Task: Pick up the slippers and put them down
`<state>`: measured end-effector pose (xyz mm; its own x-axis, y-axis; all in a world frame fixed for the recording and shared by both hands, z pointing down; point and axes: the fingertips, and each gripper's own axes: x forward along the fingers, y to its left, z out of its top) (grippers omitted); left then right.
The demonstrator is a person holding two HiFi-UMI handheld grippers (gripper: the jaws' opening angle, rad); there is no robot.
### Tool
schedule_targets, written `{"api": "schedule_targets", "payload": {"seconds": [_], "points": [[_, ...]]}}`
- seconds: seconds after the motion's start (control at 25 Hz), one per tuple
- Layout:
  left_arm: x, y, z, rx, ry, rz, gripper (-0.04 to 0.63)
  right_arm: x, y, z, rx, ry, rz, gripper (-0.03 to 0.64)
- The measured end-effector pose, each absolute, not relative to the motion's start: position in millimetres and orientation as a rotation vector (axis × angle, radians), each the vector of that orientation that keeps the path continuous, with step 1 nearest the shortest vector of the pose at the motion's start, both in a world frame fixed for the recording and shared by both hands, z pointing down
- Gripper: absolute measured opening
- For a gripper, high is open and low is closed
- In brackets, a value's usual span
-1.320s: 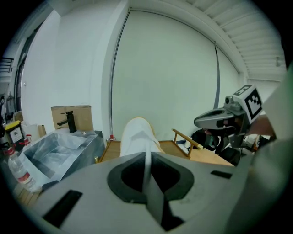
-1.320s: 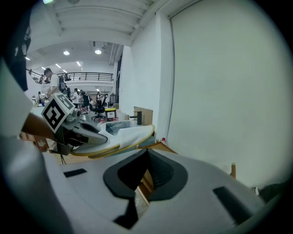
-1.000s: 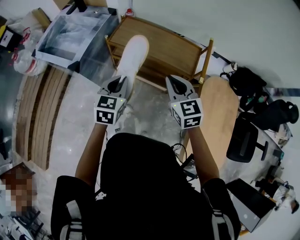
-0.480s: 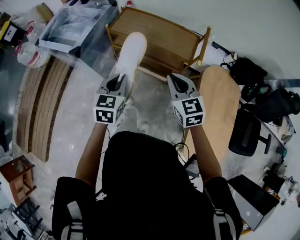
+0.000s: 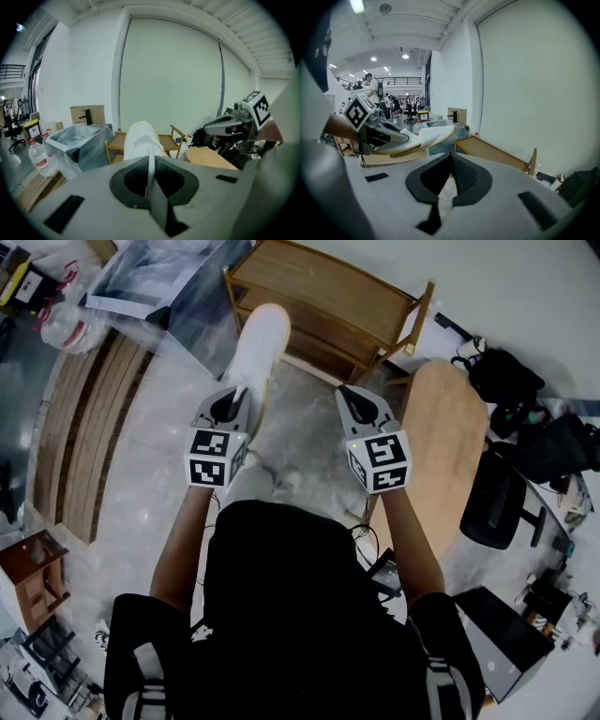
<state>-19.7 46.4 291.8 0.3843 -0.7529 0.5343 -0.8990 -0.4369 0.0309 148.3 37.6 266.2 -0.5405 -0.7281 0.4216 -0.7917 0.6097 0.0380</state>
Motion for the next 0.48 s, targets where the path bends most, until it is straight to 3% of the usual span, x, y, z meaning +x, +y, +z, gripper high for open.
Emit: {"api": "schedule_targets", "payload": {"seconds": [0.48], "points": [[-41,52,306,2.300,-1.428,0.647,0.021,131,41,283,1.184,-2.404,0.258,0.000]]}}
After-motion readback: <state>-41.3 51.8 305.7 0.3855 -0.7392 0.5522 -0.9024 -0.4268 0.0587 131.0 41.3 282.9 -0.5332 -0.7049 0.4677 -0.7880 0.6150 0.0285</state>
